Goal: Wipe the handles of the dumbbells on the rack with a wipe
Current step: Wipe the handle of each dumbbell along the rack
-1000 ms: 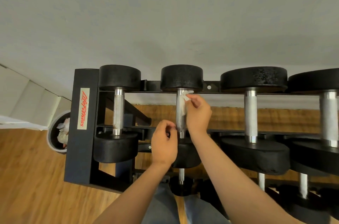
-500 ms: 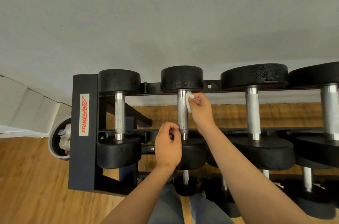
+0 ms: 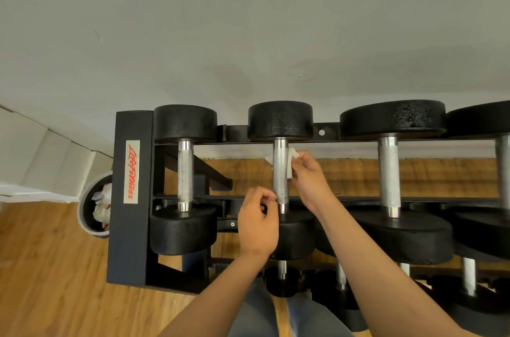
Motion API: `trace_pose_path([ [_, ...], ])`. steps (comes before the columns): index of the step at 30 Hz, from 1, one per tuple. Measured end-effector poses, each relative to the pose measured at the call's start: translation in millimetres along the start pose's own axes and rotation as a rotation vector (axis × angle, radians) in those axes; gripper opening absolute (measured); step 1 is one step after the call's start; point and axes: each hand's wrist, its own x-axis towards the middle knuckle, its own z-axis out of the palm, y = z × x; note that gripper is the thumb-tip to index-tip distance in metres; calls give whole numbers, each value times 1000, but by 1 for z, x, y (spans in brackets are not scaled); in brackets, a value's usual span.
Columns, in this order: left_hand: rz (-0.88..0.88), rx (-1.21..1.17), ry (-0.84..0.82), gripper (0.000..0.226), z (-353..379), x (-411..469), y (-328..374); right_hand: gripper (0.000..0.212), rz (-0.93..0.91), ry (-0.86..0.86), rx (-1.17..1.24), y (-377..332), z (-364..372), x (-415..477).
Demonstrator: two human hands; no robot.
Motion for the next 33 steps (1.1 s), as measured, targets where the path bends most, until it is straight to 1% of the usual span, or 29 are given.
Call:
trace_pose_path([
  [3, -1, -3, 3, 19, -1, 0, 1, 18, 73, -44, 97, -3, 1, 5],
  [7, -19, -11, -2, 18, -1, 0, 0, 23, 127, -2, 282, -17, 6, 23],
  [11, -16, -5, 0, 17, 0, 0, 0, 17, 104, -25, 286, -4, 3, 11],
  [13, -18, -6, -3, 17, 0, 0, 0, 22, 95, -22, 280, 3, 0, 4],
  [15, -20, -12, 1, 17, 0, 0, 0, 23, 56, -17, 235, 0, -3, 2],
  [19, -32, -17, -4, 18, 0, 1, -1, 10, -58, 45, 93, -20, -2, 6],
  [21, -22, -18, -2, 17, 0, 0, 0, 8, -107, 79, 10, -23, -1, 2],
  [24, -13, -12, 2, 16, 0, 0, -1, 5, -194, 68, -104, -8, -9, -12],
  [27, -3, -12, 6, 17, 0, 0, -3, 5, -258, 71, -155, 5, -12, -24],
  [33, 25, -4, 11, 19, 1, 1, -3, 7, -380, 266, -208, -20, 14, -4],
])
